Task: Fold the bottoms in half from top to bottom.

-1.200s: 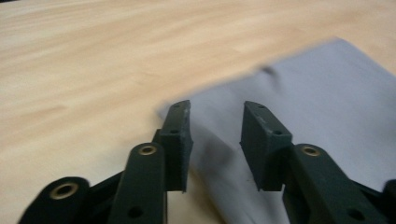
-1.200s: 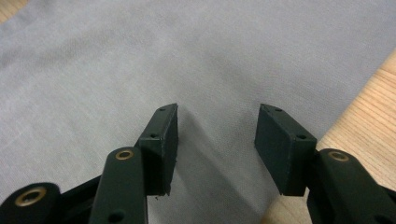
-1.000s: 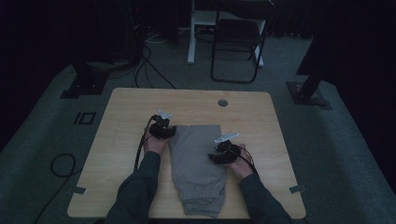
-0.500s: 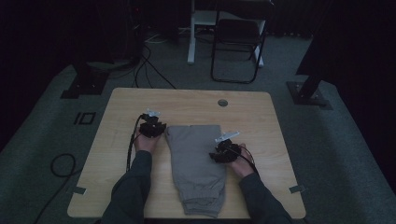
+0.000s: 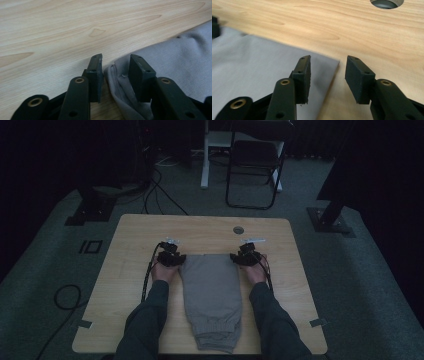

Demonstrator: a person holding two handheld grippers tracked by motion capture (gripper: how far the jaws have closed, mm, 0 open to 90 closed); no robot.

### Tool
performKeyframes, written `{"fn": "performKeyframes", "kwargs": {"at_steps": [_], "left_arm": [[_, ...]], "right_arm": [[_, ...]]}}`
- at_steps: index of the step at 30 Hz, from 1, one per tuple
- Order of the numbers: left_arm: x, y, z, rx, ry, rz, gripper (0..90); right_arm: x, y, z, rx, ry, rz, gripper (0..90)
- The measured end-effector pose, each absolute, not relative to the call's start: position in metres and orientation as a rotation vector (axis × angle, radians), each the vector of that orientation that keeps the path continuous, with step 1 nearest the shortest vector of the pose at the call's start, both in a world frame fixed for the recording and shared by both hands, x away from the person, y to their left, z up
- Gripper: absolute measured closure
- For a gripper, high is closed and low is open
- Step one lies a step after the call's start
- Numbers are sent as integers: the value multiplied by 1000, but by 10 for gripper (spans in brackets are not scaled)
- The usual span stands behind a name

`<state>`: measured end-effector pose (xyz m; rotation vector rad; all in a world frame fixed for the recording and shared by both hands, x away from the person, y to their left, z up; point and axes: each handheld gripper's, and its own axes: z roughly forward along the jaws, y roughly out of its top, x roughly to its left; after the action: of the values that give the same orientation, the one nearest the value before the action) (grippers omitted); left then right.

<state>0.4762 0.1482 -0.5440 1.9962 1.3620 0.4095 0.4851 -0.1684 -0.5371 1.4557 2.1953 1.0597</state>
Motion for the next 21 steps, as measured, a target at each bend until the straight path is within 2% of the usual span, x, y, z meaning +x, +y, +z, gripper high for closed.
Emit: {"fn": "performKeyframes", "kwargs": {"at_steps": [2,3,4,6,7,8,11,13,14,15,18,21], "left_arm": [[476,148,-545,1988,1356,390,684],[476,148,-545,1987,1350,381,767],[476,147,-545,1987,1342,381,767],[475,145,-544,1998,1329,392,836],[475,145,-543,2003,1330,406,846],[474,146,-542,1997,1339,418,851],[471,155,-537,1917,1358,419,853],[470,155,-535,1901,1371,447,833],[470,154,-534,1892,1379,470,695],[470,155,-533,1879,1381,471,695],[472,152,-532,1870,1380,468,601],[475,148,-536,1888,1392,461,546]], "right_arm": [[493,-165,-540,1484,2205,1041,555],[498,-161,-544,1489,2227,1016,595],[498,-161,-544,1489,2227,1016,595],[498,-157,-545,1456,2240,997,734],[498,-155,-544,1443,2252,989,817],[497,-154,-543,1444,2249,973,855],[497,-157,-540,1452,2216,916,870],[497,-159,-539,1476,2213,952,837],[497,-160,-537,1466,2206,978,650],[497,-160,-537,1466,2206,978,650],[500,-164,-533,1494,2170,1063,548],[503,-163,-534,1496,2179,1047,517]]}}
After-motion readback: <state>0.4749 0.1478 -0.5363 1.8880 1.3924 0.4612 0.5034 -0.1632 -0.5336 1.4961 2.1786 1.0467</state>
